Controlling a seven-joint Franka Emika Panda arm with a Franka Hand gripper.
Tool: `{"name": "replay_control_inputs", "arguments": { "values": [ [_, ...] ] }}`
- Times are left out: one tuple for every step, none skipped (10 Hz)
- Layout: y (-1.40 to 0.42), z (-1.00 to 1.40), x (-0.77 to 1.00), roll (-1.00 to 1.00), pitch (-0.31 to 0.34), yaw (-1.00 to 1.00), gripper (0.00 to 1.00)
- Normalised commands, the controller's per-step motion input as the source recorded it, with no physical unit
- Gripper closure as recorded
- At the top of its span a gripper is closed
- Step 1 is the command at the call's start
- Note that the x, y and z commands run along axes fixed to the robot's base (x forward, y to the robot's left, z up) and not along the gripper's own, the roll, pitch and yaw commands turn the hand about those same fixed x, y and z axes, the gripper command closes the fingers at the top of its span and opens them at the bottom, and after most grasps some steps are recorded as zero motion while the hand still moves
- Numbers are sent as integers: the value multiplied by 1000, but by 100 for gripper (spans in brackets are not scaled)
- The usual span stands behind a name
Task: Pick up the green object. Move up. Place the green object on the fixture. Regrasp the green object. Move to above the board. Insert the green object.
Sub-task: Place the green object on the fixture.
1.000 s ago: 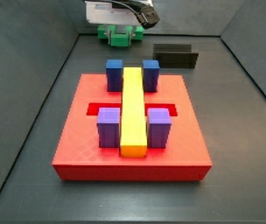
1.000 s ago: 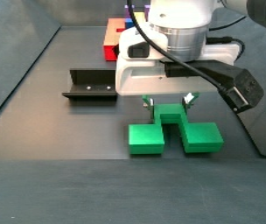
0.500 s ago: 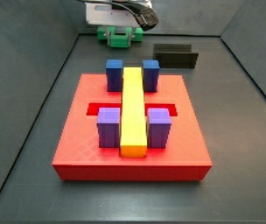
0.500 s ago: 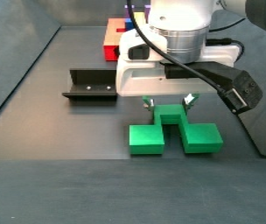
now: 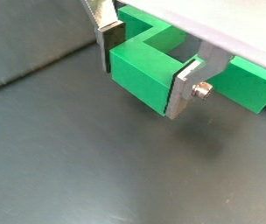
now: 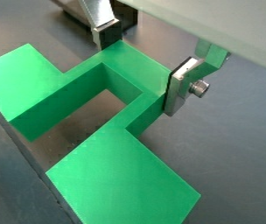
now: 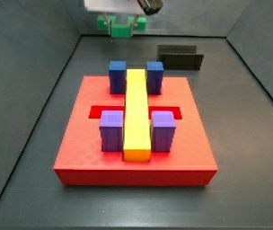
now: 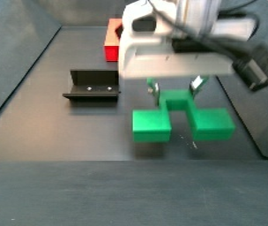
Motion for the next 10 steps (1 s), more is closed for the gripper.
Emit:
{"name": "replay_control_inputs", "arguments": {
  "values": [
    [-29,0,0,29,0,0,100],
    [-31,0,0,29,0,0,100],
    [-31,0,0,26,0,0,100],
    [-34,0,0,29,0,0,100],
    [-34,0,0,26,0,0,100],
    [-37,0,0,26,0,0,100],
    [-37,0,0,23,0,0,100],
    [-40,0,0,20,0,0,100],
    [-40,0,0,17,0,0,100],
    [-46,0,0,20,0,0,100]
  ]
}}
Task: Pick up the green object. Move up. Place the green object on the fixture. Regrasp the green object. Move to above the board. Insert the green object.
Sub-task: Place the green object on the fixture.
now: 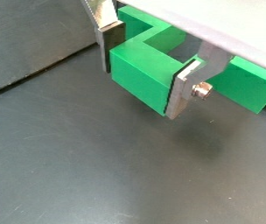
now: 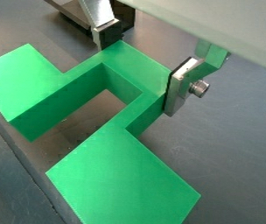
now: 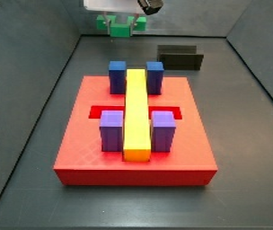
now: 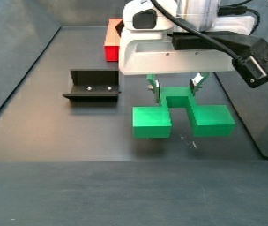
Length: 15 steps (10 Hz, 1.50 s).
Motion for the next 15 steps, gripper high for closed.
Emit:
{"name": "replay_control_inputs", "arguments": {
  "values": [
    [-43,0,0,14,0,0,100],
    [-49,0,0,14,0,0,100],
    [-46,0,0,11,0,0,100],
    [-51,0,0,14,0,0,100],
    [-49,0,0,11,0,0,100],
    [-54,0,0,17,0,0,100],
    [-54,-3,0,14,0,0,100],
    [-57,-11,0,11,0,0,100],
    [-51,0,0,0,0,0,100],
    [0,0,0,-29,0,0,100],
    [43,0,0,-223,0,0,100],
    [-34,651,220,3,129,0,100],
    [-97,1000,383,97,311,29,100],
    [-94,1000,317,94,297,31,100],
    [-209,526,469,0,74,0,100]
  ]
}}
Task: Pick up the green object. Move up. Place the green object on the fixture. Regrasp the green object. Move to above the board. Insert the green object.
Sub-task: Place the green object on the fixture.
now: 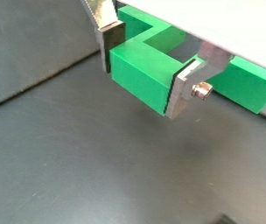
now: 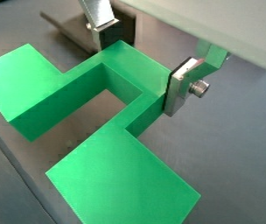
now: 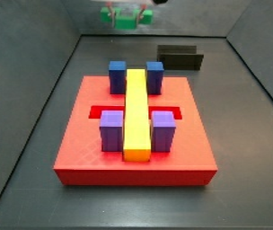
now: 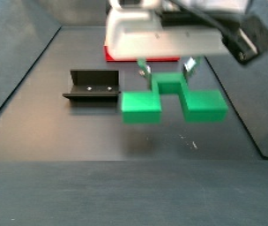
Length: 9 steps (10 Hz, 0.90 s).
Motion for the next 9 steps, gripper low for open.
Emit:
{"name": "replay_control_inputs", "arguments": {
  "values": [
    [0,231,823,-591,0,-134,100],
    [0,400,880,-871,0,-223,100],
    [0,426,849,-891,0,-260,100],
    [0,454,857,-914,0,-291,100],
    [0,454,794,-960,-20,-311,100],
    [0,460,814,-969,-34,-306,100],
    [0,400,797,-926,-63,-303,100],
    [-129,31,817,-526,-26,-283,100],
    [-234,0,777,-351,-20,-297,100]
  ]
}}
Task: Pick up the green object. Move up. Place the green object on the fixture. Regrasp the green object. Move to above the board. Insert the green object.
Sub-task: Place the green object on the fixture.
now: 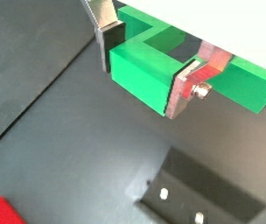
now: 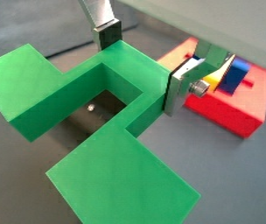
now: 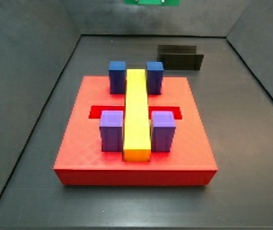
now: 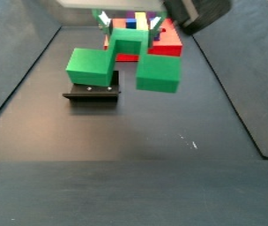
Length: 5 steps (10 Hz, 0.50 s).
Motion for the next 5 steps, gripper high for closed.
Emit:
{"name": "replay_control_inputs", "arguments": {
  "values": [
    [-177,123,794,-551,0,-286,100],
    [-14,237,809,-831,-14,-266,100],
    [0,243,874,-871,0,-217,100],
    [-23,163,871,-769,-20,-149,100],
    [-171,0,751,-631,-37,0,100]
  ]
}}
